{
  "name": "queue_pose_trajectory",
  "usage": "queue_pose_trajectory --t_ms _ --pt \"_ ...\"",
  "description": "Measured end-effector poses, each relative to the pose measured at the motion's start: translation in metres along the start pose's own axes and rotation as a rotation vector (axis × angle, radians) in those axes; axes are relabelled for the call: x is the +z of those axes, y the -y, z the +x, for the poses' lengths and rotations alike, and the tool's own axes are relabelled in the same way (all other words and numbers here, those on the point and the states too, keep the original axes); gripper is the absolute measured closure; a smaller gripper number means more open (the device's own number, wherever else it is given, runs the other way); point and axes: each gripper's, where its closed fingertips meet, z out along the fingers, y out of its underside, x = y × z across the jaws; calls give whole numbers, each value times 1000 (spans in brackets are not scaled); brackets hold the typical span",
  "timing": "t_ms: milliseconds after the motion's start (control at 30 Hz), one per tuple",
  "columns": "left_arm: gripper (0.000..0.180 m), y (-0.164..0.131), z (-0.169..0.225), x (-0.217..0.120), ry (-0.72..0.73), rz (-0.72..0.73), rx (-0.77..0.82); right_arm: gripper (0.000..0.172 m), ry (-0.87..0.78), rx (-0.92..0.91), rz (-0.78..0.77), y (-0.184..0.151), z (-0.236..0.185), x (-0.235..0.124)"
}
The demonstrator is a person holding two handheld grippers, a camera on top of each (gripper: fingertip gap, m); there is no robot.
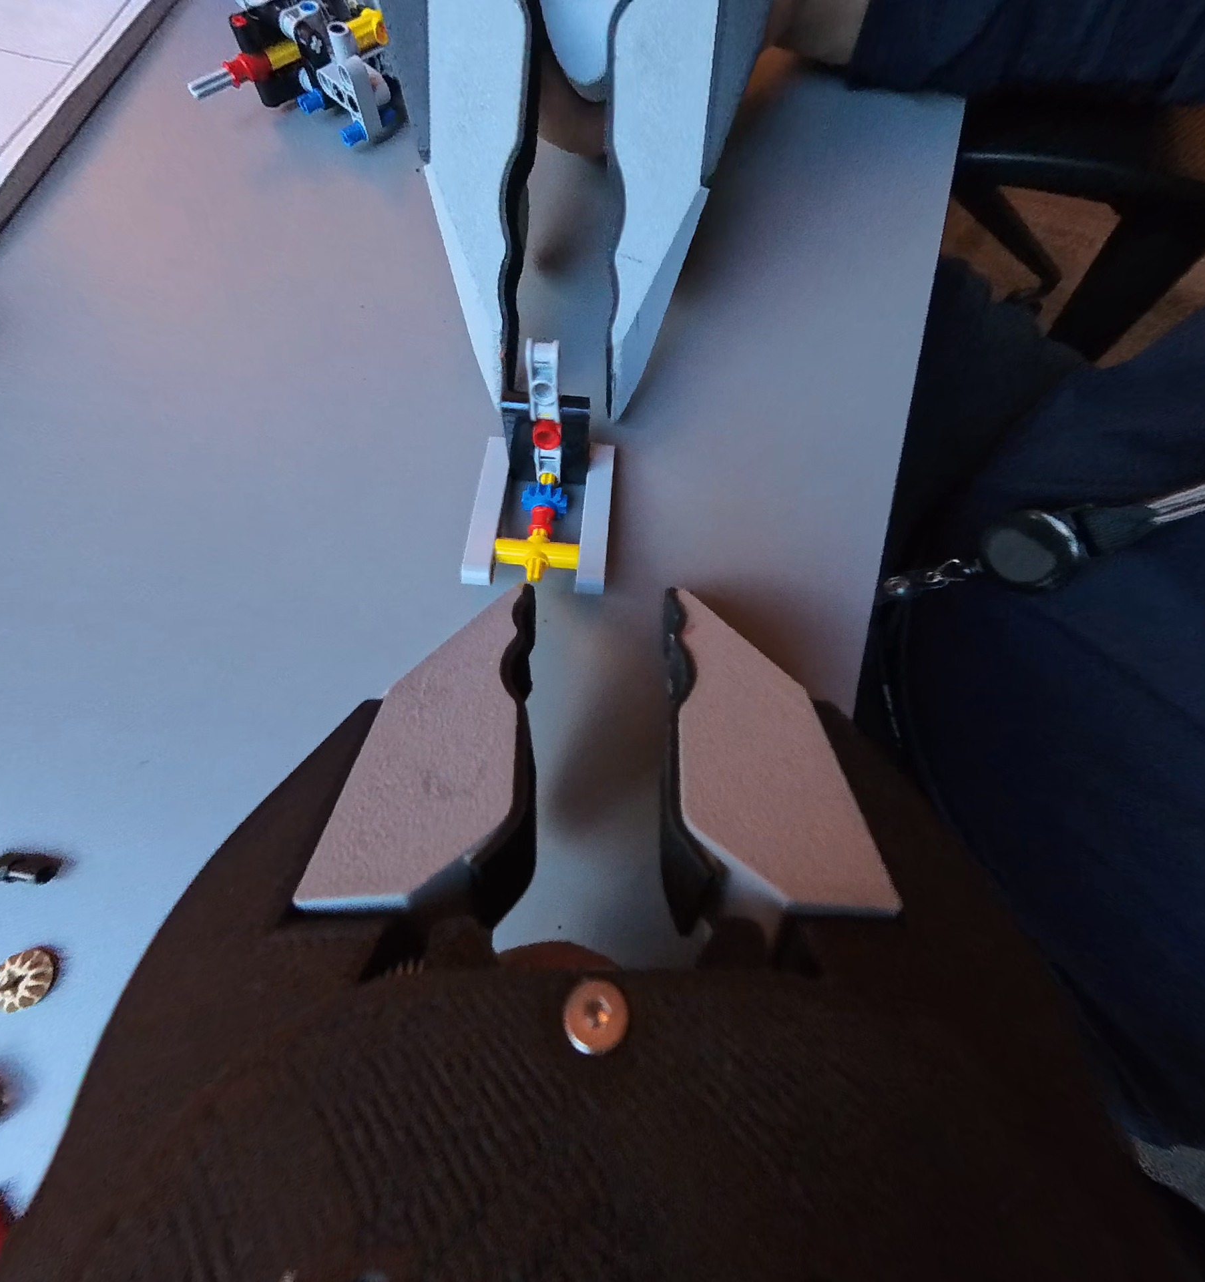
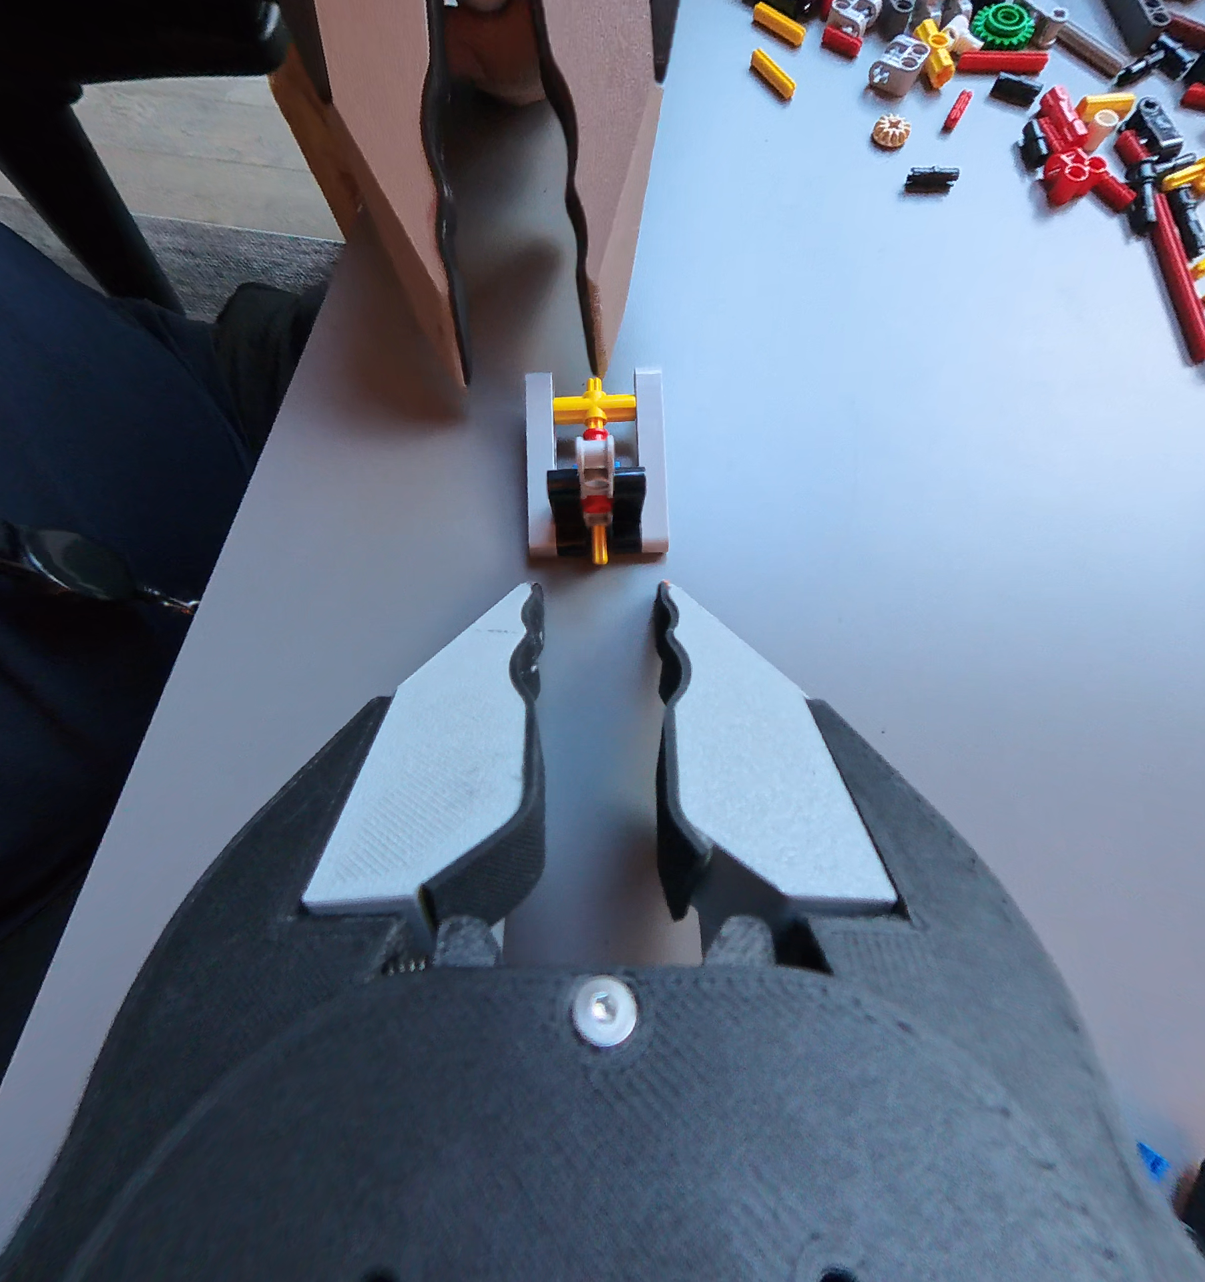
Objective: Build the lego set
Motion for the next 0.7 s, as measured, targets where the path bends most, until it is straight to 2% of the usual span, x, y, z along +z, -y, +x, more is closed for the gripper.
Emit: queue_pose_trajectory --t_ms 333,533,700 --pt "157 1 2 -3 -54 14 51 138 -3 -13 -2 -1 -1 0" --pt "178 5 4 -6 -38 54 171 136 22 4 2 0 -2 0" --pt "180 11 -1 -10 -3 108 252 136 45 22 6 -1 -1 -3"
